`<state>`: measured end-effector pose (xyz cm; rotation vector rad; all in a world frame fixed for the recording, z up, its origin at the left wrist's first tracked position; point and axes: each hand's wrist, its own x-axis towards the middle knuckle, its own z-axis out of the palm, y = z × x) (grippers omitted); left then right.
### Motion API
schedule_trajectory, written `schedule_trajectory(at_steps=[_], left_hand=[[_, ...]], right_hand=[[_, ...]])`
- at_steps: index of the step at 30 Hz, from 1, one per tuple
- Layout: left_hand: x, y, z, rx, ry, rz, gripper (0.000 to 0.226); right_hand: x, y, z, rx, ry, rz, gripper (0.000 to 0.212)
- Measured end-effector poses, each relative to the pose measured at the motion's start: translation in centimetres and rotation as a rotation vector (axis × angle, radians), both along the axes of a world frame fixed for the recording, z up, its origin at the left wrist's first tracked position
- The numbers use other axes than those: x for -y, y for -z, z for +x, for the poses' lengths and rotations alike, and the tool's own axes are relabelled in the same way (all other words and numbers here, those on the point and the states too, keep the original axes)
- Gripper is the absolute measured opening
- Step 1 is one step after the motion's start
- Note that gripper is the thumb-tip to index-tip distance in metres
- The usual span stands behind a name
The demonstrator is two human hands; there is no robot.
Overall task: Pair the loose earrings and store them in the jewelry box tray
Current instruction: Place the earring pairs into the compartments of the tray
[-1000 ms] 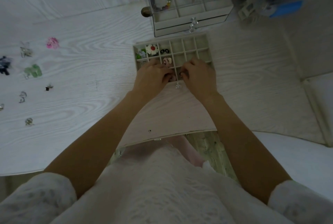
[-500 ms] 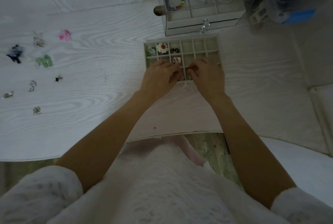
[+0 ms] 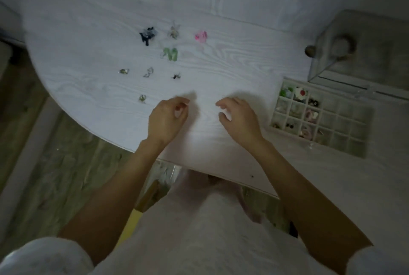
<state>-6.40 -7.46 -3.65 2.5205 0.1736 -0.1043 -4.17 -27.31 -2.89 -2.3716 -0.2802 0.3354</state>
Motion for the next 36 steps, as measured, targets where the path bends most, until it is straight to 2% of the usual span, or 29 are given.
schedule_trajectory(at_steps=[2,5,9,13,19,25,29,32,36], left_hand=[[-3.4,0.1,0.7,-0.025,-0.099,-0.043,0.024],[-7.3,0.5,3.9,-0.021,-0.129,-0.065,0.032],[-10.1,1.4,10.6,-0.021,-0.018,0.005,0.049],[-10.3,1.8,15.3,-0.123,0.086,0.036,0.067],[-10.7,2.3,17.0,-0.088,0.146,-0.011,0.041],[-9.3,2.2,16.5,-0.075,0.289,0.033,0.035],[-8.5,2.3,16.3,-0.031,0.286,0.029,0.023],[-8.6,2.1,16.6,-0.005,0.320,0.066,0.025],[-8.8,2.1,16.6,0.088,0.398,0.179,0.026]], right_hand=[[-3.3,0.4,2.2,-0.097,0.002,0.075,0.024],[-7.9,0.7,6.4,-0.144,0.035,0.092,0.027],[-12.6,1.3,12.0,-0.110,0.044,0.036,0.041],[-15.8,2.0,15.4,-0.092,-0.051,-0.081,0.058],[-16.9,1.9,16.7,-0.050,-0.125,-0.187,0.030],[-15.8,2.2,15.9,-0.024,-0.055,-0.313,0.030],[-14.9,2.3,15.2,-0.014,-0.016,-0.261,0.025],[-14.4,2.2,15.2,0.044,-0.043,-0.270,0.021],[-14.4,2.3,15.0,0.172,-0.133,-0.398,0.019]])
